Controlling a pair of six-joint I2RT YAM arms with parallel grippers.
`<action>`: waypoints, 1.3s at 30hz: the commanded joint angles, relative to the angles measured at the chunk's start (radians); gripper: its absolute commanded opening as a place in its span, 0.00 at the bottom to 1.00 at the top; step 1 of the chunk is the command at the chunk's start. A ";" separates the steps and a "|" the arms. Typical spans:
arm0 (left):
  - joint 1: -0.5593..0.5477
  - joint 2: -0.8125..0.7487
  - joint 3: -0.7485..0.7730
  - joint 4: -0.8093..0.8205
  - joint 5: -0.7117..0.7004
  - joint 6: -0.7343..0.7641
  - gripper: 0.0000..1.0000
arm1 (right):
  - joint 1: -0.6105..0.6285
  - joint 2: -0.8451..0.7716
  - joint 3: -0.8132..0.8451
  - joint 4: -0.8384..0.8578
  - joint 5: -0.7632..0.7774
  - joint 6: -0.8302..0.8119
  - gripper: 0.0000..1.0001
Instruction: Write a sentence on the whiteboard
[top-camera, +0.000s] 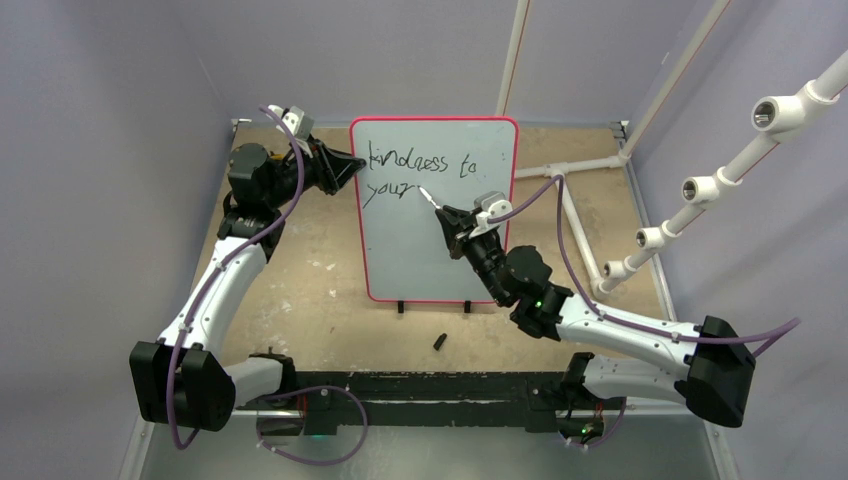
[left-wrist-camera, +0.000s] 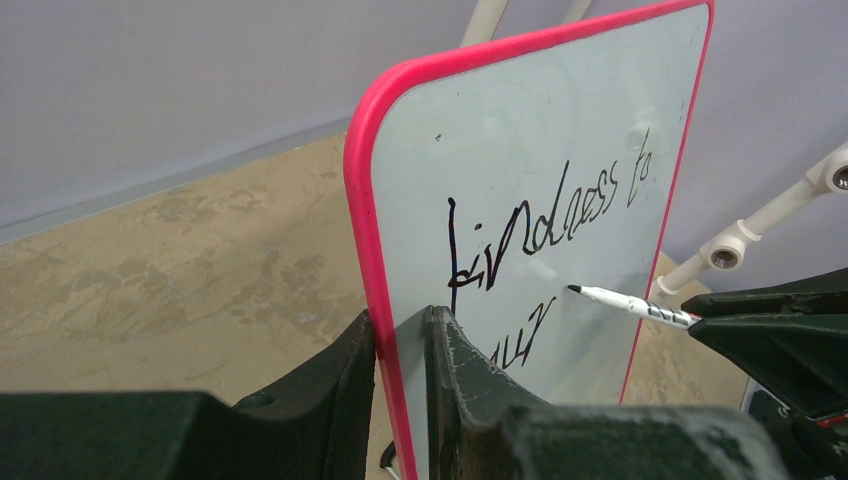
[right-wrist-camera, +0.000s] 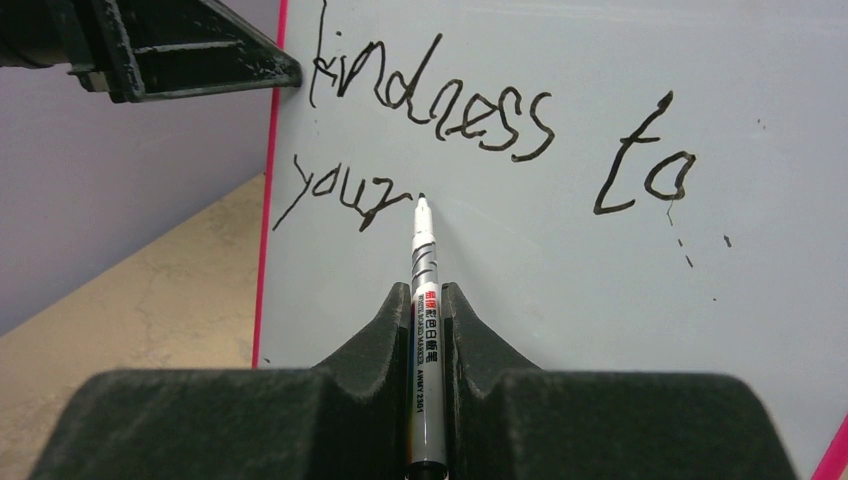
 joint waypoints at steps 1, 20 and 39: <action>-0.002 0.008 -0.015 -0.022 -0.006 0.008 0.00 | 0.006 0.014 0.059 -0.016 0.051 0.037 0.00; -0.002 0.007 -0.012 -0.017 -0.002 0.003 0.00 | 0.007 0.004 0.031 -0.072 0.049 0.058 0.00; -0.002 0.005 -0.012 -0.012 0.002 0.000 0.00 | 0.018 0.017 0.019 -0.052 0.004 0.073 0.00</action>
